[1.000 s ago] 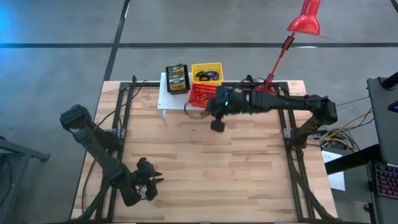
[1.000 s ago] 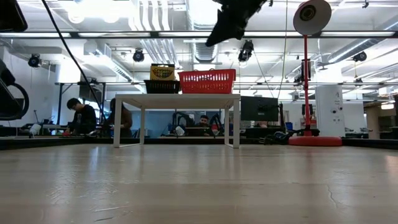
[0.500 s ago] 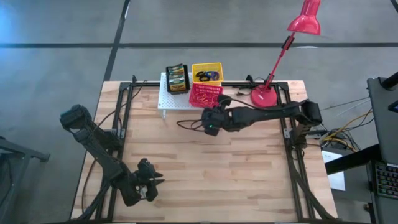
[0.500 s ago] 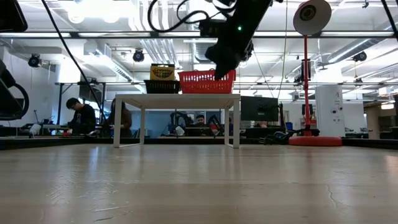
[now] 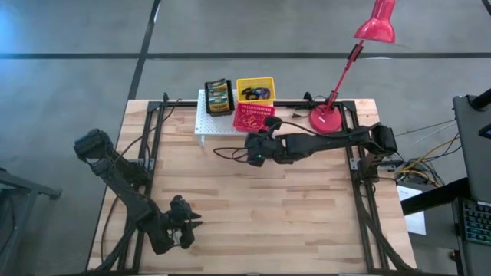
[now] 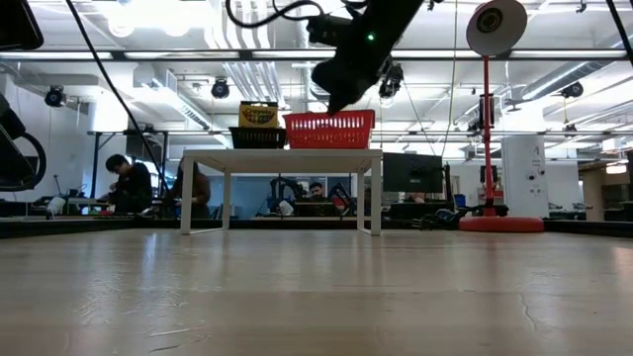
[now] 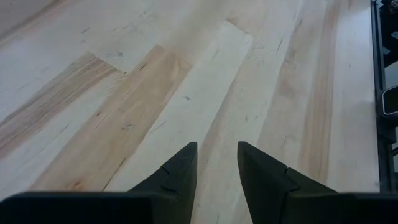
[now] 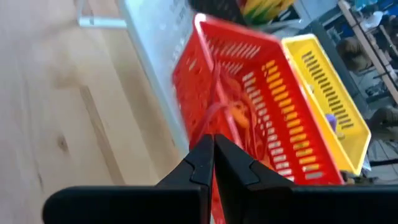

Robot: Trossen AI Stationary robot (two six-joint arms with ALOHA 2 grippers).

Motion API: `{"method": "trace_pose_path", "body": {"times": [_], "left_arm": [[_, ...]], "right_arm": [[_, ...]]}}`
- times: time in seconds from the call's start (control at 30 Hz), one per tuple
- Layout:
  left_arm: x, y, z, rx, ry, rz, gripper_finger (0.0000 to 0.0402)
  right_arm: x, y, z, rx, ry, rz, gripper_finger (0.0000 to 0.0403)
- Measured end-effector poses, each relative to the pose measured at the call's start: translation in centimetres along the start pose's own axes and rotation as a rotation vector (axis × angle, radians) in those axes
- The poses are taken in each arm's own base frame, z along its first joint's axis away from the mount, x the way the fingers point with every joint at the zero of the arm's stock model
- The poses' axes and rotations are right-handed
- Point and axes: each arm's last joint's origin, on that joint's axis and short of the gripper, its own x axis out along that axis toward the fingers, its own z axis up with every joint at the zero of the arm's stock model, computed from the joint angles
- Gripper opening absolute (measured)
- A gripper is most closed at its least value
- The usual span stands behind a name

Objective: Pick & Place Office Desk Supplies
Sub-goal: Put the red rubber band into the red bin on the shelf

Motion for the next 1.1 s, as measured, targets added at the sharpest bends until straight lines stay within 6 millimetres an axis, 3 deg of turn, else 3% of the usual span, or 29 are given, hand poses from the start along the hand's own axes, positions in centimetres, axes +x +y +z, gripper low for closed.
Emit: {"method": "trace_pose_path", "body": {"times": [0.43,0.77,0.9,1.1], "left_arm": [[0.0,0.0,0.0,0.005,0.000,-0.002,0.0120],[0.0,0.0,0.0,0.005,0.000,-0.002,0.0120],[0.0,0.0,0.0,0.005,-0.001,-0.002,0.0120],[0.0,0.0,0.0,0.005,-0.001,-0.002,0.0120]], "right_arm": [[-0.2,-0.6,1.2,0.038,-0.076,-0.022,0.0008],[-2.1,-2.9,3.9,0.076,-0.132,-0.005,0.0009],[-3.0,-4.5,4.6,0.115,-0.068,0.188,0.0020],[-2.1,-6.2,3.8,0.236,0.086,0.531,0.0087]]}}
